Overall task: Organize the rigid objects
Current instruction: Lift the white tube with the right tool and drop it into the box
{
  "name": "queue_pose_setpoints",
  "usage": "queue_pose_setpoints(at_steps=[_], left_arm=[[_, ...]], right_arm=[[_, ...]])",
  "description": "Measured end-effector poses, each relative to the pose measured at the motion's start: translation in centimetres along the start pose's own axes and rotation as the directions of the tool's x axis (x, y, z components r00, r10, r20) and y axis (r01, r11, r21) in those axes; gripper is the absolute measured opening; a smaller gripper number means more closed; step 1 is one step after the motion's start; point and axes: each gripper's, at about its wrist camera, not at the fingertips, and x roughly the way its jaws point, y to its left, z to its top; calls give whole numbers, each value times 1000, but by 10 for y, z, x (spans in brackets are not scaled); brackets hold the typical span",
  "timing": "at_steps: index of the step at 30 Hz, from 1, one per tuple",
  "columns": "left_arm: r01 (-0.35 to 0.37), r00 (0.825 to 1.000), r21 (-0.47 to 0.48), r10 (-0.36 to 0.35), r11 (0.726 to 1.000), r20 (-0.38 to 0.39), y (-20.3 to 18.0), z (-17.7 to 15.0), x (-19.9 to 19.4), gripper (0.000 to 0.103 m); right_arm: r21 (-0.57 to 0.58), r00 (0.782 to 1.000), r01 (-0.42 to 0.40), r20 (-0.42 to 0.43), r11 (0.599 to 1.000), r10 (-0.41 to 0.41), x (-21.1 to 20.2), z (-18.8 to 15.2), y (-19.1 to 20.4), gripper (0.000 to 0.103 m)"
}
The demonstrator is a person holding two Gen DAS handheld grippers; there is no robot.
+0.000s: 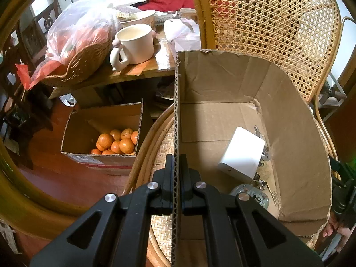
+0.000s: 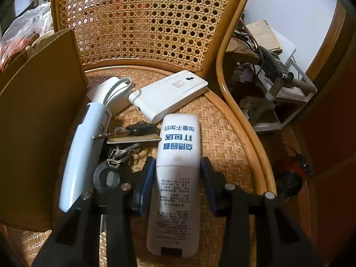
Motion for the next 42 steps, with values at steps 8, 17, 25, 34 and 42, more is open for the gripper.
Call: queue_pose_setpoints(at_steps=[8,17,25,34,42], left_arm=[[7,1000,-9,-7,1000,-4,0,1,1,4],[7,1000,-10,-7,1000,-5,-1,2,1,3],[8,1000,-12,-8,1000,-3,0,2,1,3],[5,1000,-6,-5,1000,-1,1,0,0,3],[12,1000,-15,-12,1000,-3,3,1,-1,3]], right_arm=[[97,994,-67,94,993,58,-35,15,-21,44],[185,924,-299,302,936,235,-87,27,-23,44],[83,752,-557,472,826,459,-151,30,23,44],[38,769,-570,376,821,517,-145,29,81,44],[14,787,-578,272,816,553,-119,24,86,45]])
